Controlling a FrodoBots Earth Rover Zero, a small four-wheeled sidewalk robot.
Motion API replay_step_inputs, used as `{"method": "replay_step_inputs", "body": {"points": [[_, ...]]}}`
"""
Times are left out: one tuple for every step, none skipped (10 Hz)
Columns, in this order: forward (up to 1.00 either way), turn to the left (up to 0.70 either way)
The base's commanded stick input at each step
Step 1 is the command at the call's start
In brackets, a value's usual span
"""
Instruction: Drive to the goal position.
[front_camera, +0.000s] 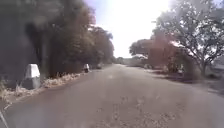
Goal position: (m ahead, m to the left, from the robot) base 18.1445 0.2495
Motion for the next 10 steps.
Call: {"method": "replay_step_inputs", "body": {"points": [[0.5, 0.0], [0.5, 0.0], [0.5, 0.0], [0.5, 0.0], [0.5, 0.0], [0.5, 0.0], [0.5, 0.0], [0.5, 0.0], [0.5, 0.0], [0.5, 0.0]]}}
